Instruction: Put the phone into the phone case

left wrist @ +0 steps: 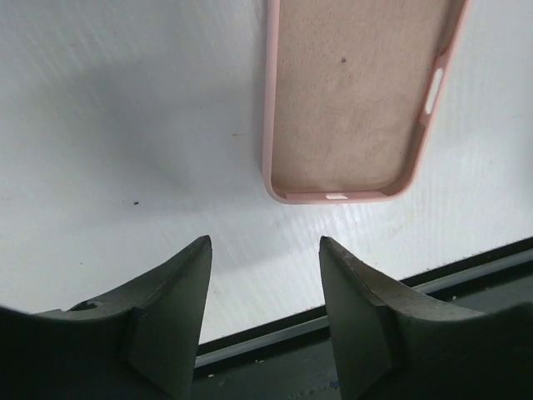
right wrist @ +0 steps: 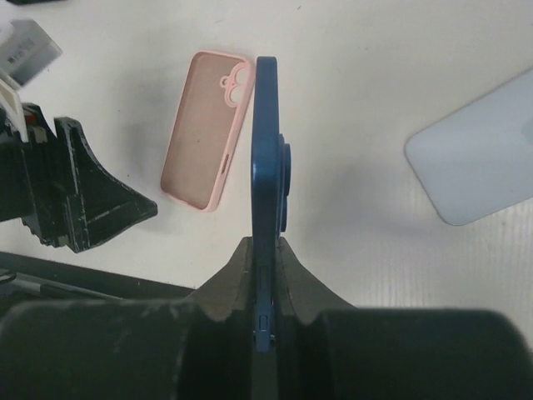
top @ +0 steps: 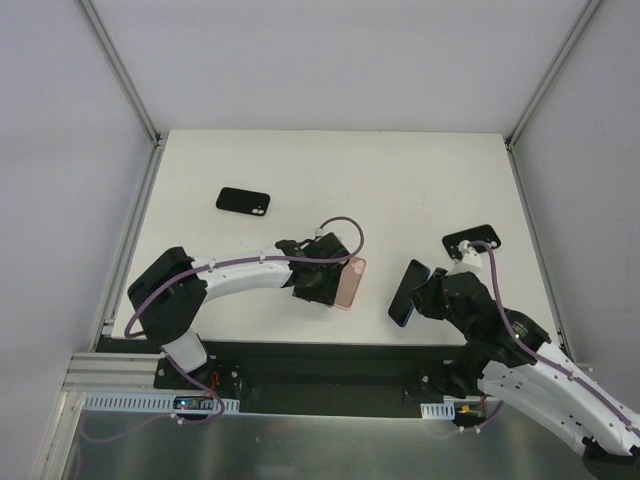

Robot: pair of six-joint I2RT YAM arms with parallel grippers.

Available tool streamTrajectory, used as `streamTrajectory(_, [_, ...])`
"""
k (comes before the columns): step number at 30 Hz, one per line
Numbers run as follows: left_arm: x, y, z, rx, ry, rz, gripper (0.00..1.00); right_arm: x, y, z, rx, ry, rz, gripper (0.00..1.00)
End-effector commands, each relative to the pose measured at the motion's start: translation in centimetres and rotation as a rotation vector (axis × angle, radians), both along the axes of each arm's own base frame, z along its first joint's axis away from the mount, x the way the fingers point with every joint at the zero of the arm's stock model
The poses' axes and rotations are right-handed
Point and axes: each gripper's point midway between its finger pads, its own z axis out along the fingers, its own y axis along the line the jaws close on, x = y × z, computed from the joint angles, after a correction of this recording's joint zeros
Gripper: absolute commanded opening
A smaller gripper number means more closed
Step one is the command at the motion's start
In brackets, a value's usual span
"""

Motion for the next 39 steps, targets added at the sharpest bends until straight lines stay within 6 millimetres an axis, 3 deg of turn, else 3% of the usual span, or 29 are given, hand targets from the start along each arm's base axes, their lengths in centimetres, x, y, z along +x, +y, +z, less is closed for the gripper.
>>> streamTrajectory(1, [1.0,-0.6,3.5,-0.141,-0.027,0.049,0.53,1.0,4.0,3.7,0.1,-0.078,0.139,0.08])
streamTrajectory(3, [2.8,0.4,3.9,-0.162,-0.054,0.081,0.4,1.1,5.4,4.7,0.124,-0.085,0.193,0.08])
streamTrajectory(5, [3.9,1.4,4.1,-0.173,-0.075,0.087,0.26,1.2,6.6,4.6,0.11,-0.047,0.233,0.08])
streamTrajectory(6, [5.3,1.9,4.2,-0.202,-0.083,0.111,0.13,1.4,7.2,5.4,0.117,-0.049,0.25,0.08])
streamTrajectory(9, [6.0,1.1,3.9,-0.306,-0.045,0.062,0.0,1.9,9.0,5.1,0.091,-0.001,0.311,0.07])
streamTrajectory(10, [7.0,0.9,3.8,-0.338,-0.055,0.075,0.0,2.3,9.6,4.3,0.075,0.025,0.321,0.07])
streamTrajectory(14, [7.4,0.2,2.3,-0.341,-0.008,0.071,0.0,2.9,12.0,4.3,0.173,0.086,0.414,0.08])
streamTrajectory(18, [5.5,-0.2,-0.1,-0.362,0.081,0.07,0.0,4.0,13.3,3.7,0.208,0.172,0.469,0.06])
streamTrajectory(24, [2.5,-0.8,-1.7,-0.4,0.124,0.058,0.0,5.7,13.8,1.2,0.199,0.292,0.476,0.05])
streamTrajectory(33, [0.1,-3.4,-0.8,-0.503,0.147,0.011,0.0,7.2,12.9,-2.4,0.179,0.428,0.44,0.04])
streamTrajectory(37, [1.2,-2.4,-0.5,-0.468,0.09,0.031,0.0,8.1,12.7,-2.8,0.203,0.463,0.469,0.03])
streamTrajectory(39, [2.8,-1.9,-0.4,-0.43,0.048,0.054,0.0,8.3,12.5,-3.4,0.193,0.486,0.48,0.03])
